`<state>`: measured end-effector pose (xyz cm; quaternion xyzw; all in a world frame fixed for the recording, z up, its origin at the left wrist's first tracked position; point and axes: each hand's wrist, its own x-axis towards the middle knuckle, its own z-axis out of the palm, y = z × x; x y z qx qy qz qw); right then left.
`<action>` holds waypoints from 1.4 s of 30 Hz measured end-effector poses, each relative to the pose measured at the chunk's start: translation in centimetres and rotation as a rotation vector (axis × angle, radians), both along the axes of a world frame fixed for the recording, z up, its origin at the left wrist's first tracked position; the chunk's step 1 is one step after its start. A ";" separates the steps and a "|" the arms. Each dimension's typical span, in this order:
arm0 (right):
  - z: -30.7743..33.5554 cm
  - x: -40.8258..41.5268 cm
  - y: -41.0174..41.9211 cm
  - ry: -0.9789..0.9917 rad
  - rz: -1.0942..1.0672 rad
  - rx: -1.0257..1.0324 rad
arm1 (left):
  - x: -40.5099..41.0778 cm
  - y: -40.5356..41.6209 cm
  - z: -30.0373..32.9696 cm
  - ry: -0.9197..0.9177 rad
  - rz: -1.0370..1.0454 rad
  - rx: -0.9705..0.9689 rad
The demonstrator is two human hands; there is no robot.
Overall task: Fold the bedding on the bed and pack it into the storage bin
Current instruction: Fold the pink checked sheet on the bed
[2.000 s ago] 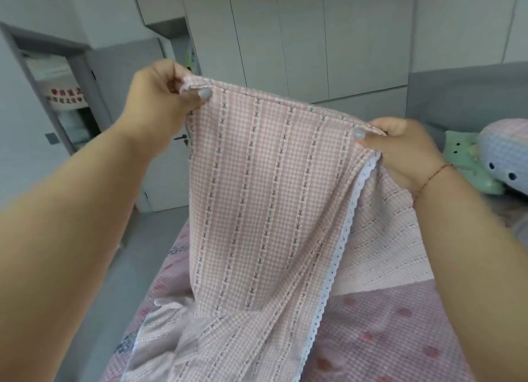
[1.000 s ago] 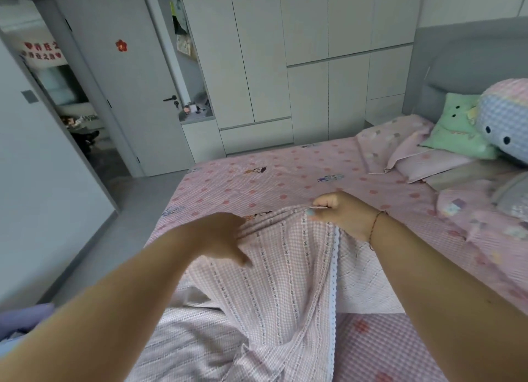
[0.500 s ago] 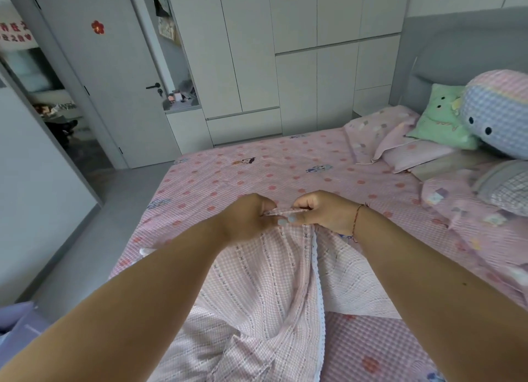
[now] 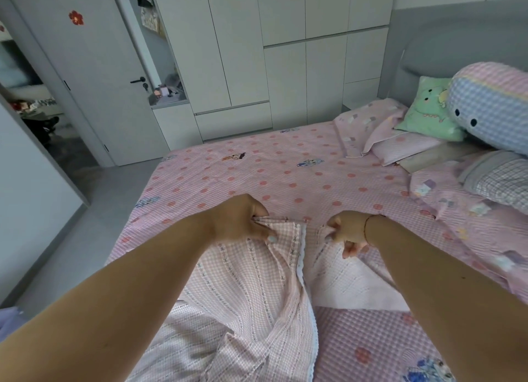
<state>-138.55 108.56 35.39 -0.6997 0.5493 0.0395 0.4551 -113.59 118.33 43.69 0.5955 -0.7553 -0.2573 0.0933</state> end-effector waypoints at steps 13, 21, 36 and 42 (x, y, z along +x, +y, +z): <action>-0.9 1.3 -0.6 -0.160 -0.285 -0.288 | -1.6 0.7 -1.1 0.019 -0.045 0.013; 3.5 5.3 0.6 -0.575 0.046 -0.249 | -1.7 2.2 -0.4 0.051 -0.034 -0.016; -2.4 1.6 -0.9 -0.109 -0.478 0.099 | -1.5 3.2 0.0 0.145 -0.033 0.082; -6.0 -0.9 0.7 -0.276 -0.681 0.295 | -2.0 1.9 -0.6 0.117 -0.044 0.086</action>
